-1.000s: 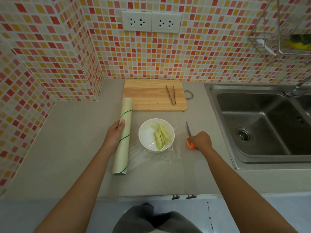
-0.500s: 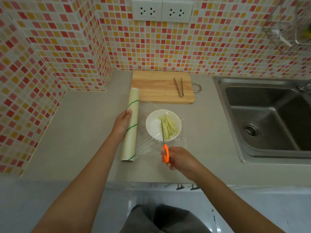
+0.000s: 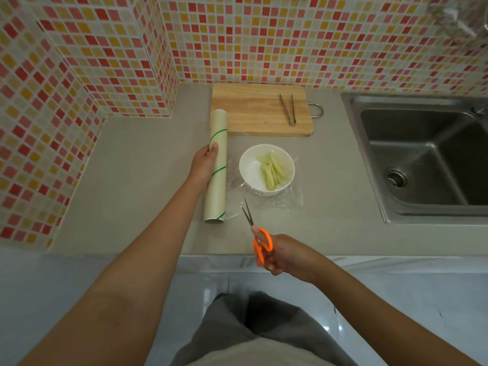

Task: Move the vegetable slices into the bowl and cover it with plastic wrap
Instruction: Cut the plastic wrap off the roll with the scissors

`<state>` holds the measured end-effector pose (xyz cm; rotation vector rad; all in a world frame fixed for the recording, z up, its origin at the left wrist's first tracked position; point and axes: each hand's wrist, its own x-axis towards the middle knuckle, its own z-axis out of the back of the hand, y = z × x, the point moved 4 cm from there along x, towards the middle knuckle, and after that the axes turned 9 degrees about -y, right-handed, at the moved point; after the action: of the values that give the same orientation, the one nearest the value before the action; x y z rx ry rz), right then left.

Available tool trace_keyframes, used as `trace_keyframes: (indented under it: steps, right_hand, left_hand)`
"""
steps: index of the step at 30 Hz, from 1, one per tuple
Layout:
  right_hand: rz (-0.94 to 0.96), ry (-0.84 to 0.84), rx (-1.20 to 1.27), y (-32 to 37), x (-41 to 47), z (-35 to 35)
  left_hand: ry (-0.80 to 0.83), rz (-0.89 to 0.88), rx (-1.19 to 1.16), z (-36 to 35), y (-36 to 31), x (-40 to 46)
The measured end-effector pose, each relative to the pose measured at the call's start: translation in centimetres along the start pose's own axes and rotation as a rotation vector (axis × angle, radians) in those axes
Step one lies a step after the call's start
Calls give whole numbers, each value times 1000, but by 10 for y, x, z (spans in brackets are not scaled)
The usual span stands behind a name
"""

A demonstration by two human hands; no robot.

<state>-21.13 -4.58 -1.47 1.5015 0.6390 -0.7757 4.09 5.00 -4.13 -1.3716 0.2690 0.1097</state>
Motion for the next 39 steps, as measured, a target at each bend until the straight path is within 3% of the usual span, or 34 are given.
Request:
trace_keyframes:
  steps: [7,11,22,32,39]
  right_hand:
    - [-98,61,-105,-10,3,-10]
    - [-59,73,-7,-6,16,-28]
    - [56,-139,43,1,41,-43]
    - [206,-210,57,5,45,-46]
    - [122,-221,104,18,49,-39]
  left_hand:
    - [11,7,4,0,-3,-2]
    - [27,25,-6,-2,0,-5]
    - [-1,37,-7,-3,5,-5]
    - [-4,49,-21,-4,5,-1]
    - [8,32,-17,-7,5,-6]
